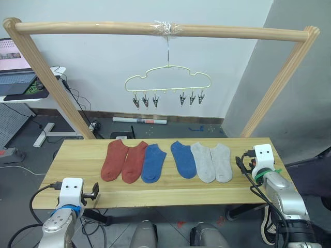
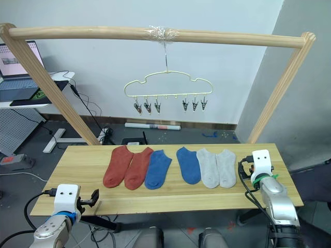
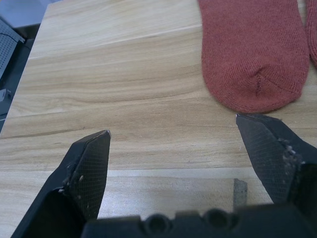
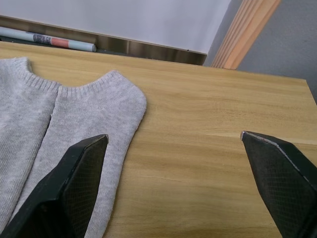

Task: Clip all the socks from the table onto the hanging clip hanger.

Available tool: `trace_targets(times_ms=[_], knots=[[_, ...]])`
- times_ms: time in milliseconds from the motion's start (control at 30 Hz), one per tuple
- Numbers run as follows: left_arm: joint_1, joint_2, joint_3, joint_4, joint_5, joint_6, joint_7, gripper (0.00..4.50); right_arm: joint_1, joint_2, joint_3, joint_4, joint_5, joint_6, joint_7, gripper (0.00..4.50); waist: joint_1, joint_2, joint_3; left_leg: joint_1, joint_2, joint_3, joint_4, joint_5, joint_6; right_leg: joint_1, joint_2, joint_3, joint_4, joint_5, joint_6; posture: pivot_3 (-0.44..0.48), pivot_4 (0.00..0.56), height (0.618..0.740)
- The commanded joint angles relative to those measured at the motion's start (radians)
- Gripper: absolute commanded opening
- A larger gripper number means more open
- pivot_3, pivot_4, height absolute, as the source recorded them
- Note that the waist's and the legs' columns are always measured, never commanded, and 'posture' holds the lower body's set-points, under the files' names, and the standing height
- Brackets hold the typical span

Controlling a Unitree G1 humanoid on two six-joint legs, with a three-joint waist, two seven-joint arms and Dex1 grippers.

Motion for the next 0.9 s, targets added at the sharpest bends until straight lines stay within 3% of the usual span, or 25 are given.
trace_targets(times_ms=[33, 267, 600, 800, 900], knots=[[0.005, 0.012, 0.025, -0.033, -0.012, -0.012, -0.008, 4.49, -0.009, -0.017, -0.022, -0.013, -0.008, -0.026, -0.005, 4.50, 0.000, 0.000, 0.000, 0.000, 0.000, 0.000, 0.000, 0.000, 0.000, 0.000, 0.000, 0.000, 0.000, 0.000, 0.000, 0.153, 0.115, 0.740], [0.024, 0.005, 0.051, -0.084, -0.066, 0.007, -0.029, 4.49, 0.001, -0.021, -0.020, -0.019, -0.011, -0.035, -0.004, 4.50, 0.000, -0.001, 0.006, 0.000, 0.000, 0.000, 0.000, 0.000, 0.000, 0.000, -0.001, 0.000, -0.001, 0.000, 0.000, 0.153, 0.122, 0.740], [0.041, 0.031, 0.113, -0.285, -0.188, 0.075, -0.087, 4.49, -0.026, -0.034, 0.012, -0.057, 0.003, -0.048, 0.057, 4.50, 0.000, -0.001, 0.030, -0.001, 0.000, 0.000, 0.000, 0.000, 0.000, 0.000, -0.001, 0.001, -0.001, -0.001, -0.001, 0.145, 0.152, 0.740], [-0.046, 0.040, 0.109, -0.402, -0.238, 0.095, -0.088, 4.49, -0.089, -0.049, 0.027, -0.141, 0.071, -0.014, 0.170, 4.50, 0.000, -0.001, 0.041, -0.001, 0.000, -0.001, 0.000, 0.000, 0.000, 0.000, 0.000, 0.001, -0.001, 0.000, 0.000, 0.128, 0.157, 0.740], [-0.121, 0.047, 0.080, -0.421, -0.244, 0.106, -0.085, 4.49, -0.105, -0.067, 0.046, -0.231, 0.181, 0.042, 0.302, 4.50, 0.000, -0.001, 0.043, -0.002, -0.001, 0.000, 0.000, 0.000, 0.000, 0.000, 0.004, 0.000, -0.001, -0.001, 0.002, 0.119, 0.156, 0.740]])
